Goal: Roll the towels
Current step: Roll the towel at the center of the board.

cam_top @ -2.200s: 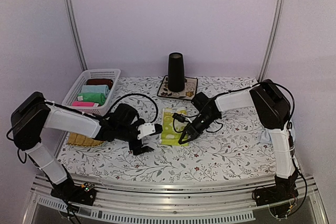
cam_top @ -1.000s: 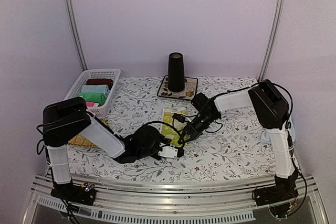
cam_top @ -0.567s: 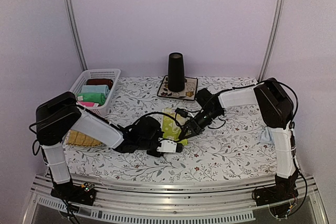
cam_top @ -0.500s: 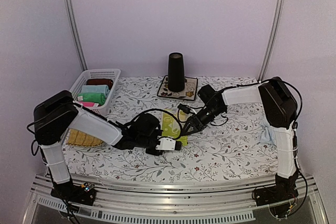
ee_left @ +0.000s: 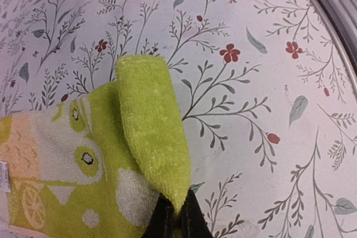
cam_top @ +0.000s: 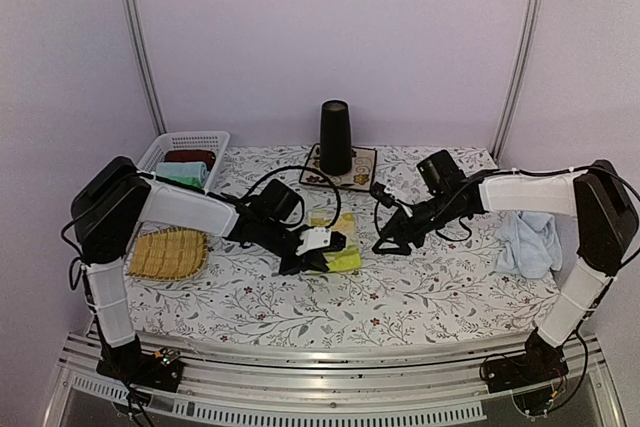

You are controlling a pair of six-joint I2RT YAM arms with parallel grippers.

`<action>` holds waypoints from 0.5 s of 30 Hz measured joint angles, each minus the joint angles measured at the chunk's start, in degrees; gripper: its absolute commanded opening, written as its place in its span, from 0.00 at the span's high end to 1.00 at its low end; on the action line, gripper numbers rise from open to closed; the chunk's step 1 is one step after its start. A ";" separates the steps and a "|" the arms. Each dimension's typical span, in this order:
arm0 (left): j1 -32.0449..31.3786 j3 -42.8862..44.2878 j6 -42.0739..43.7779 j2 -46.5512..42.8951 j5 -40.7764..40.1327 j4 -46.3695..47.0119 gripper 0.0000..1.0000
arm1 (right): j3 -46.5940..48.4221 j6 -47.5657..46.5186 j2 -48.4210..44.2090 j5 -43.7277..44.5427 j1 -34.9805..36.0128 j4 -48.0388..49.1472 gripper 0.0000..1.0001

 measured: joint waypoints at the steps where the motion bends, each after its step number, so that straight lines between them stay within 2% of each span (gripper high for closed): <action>1: 0.55 0.81 -0.63 0.79 1.57 -1.07 1.00 | -2.95 -1.55 -2.56 1.51 0.15 2.14 0.26; 4: 1.90 2.99 -2.51 3.58 5.79 -3.58 1.00 | -11.17 -6.82 -10.19 5.46 0.90 8.83 0.22; 8: 3.28 5.66 -5.05 6.95 10.58 -7.08 1.00 | -18.25 -16.59 -17.18 11.52 5.33 17.18 0.23; 15: 4.00 12.39 -9.73 12.52 16.41 -12.70 1.00 | -18.36 -26.77 -11.78 22.05 13.44 23.76 0.28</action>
